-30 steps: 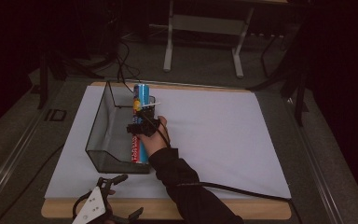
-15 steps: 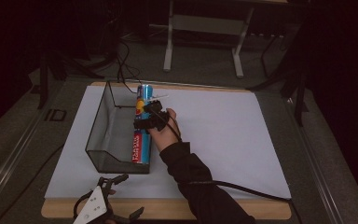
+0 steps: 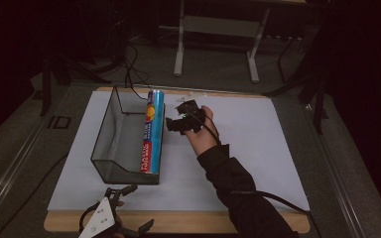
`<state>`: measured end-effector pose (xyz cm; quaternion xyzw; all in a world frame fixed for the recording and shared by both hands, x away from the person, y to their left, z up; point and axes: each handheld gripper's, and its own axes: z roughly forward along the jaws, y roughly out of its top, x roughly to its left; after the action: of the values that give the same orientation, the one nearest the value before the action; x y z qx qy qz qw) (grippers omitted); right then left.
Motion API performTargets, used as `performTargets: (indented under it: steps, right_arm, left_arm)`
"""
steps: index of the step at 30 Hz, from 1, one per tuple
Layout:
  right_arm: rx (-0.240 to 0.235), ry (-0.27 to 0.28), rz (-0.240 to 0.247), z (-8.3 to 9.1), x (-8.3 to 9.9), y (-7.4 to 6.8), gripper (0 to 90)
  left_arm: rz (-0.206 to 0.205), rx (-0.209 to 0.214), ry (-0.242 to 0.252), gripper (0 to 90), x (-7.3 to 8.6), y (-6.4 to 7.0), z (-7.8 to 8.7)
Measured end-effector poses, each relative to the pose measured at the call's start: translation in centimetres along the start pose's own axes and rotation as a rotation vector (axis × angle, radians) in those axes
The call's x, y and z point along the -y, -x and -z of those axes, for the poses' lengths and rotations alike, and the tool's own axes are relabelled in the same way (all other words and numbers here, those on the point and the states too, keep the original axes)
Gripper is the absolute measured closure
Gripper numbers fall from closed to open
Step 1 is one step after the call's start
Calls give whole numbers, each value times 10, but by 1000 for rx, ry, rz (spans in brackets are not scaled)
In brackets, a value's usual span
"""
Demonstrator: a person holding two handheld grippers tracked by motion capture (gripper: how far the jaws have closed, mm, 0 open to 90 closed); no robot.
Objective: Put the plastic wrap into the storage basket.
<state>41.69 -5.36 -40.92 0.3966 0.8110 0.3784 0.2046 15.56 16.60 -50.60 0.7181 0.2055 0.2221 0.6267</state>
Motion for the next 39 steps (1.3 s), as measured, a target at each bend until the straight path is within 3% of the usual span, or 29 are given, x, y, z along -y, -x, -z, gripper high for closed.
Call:
performTargets:
  steps: [5,12,17,25,39]
  right_arm:
    - [37,21,35,22,4,22,135]
    - [30,58,-6,50,22,51,135]
    - [28,72,-20,65,39,65,135]
    - [16,104,-28,85,67,74,137]
    - [12,111,-28,101,110,83,138]
  left_arm:
    - [-2,4,-1,2,0,0,0]
    - [1,10,-1,2,0,0,-3]
    - [-2,11,-5,2,1,0,-4]
    - [-2,9,-4,2,1,0,-5]
    - [-3,6,-5,2,1,0,-5]
